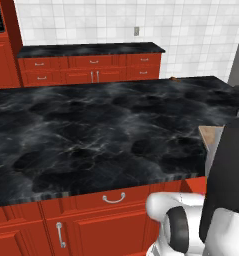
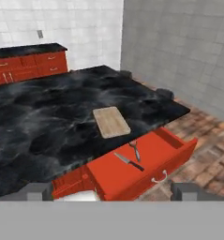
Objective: Open the drawer on the right and place the cutting tools on the cutting board.
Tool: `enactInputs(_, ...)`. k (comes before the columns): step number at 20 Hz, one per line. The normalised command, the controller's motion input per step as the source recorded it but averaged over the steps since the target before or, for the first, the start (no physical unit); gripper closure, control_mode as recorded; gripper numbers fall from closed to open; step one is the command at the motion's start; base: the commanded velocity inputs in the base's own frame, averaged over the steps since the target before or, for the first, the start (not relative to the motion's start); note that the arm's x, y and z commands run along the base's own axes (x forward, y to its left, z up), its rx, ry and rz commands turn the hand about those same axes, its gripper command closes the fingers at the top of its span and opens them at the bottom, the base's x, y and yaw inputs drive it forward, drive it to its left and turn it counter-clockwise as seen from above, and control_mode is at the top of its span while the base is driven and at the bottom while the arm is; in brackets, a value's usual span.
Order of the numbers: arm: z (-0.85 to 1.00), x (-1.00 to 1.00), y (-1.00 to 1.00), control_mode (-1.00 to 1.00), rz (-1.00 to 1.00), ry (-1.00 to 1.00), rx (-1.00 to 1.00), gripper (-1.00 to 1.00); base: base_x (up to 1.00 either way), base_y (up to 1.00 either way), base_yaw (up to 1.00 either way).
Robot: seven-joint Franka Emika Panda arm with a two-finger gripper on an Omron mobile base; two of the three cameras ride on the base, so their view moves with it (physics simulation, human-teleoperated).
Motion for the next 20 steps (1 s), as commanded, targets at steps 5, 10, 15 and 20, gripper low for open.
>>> enactInputs(5, 0.03, 0.82, 0.00, -1.00, 0.12, 0.45, -0.01, -1.00, 0.00, 0.00, 0.00)
enactInputs(10, -0.51, 0.82, -0.07, -1.00, 0.04, 0.16, 0.04, -1.00, 0.00, 0.00, 0.00)
enactInputs(15, -0.83, 1.00, -0.24, -1.00, 0.06, 0.21, 0.07, -1.00, 0.00, 0.00, 0.00)
enactInputs(20, -0.94, 0.98, -0.16, -1.00, 0.05, 0.22, 0.04, -1.00, 0.00, 0.00, 0.00)
